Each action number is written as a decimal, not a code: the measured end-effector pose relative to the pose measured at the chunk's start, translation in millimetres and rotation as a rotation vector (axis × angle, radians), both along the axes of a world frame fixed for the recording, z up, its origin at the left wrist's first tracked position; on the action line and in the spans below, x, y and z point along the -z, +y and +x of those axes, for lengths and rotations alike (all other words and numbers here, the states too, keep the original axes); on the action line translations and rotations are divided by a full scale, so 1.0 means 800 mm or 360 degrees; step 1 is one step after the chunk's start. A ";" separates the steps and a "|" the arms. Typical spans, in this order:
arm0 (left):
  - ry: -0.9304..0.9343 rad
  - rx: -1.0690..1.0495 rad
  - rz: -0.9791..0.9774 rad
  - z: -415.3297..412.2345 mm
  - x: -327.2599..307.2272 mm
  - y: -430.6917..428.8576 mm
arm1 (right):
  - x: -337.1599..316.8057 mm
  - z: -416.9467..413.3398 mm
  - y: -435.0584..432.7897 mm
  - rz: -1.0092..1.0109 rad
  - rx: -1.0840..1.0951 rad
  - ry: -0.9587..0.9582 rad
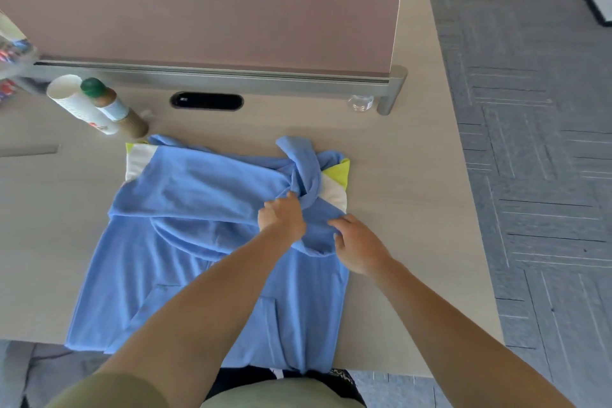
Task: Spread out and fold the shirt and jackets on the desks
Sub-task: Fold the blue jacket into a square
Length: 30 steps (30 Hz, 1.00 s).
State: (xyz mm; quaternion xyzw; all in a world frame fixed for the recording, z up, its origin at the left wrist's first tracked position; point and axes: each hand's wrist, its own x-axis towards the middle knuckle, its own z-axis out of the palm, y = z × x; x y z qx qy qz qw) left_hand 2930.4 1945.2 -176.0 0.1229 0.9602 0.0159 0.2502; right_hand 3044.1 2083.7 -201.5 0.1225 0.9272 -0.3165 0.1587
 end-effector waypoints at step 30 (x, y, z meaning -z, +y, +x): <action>-0.0132 -0.0419 0.1059 -0.132 -0.022 -0.024 | 0.032 0.002 -0.071 0.0654 -0.0031 -0.0430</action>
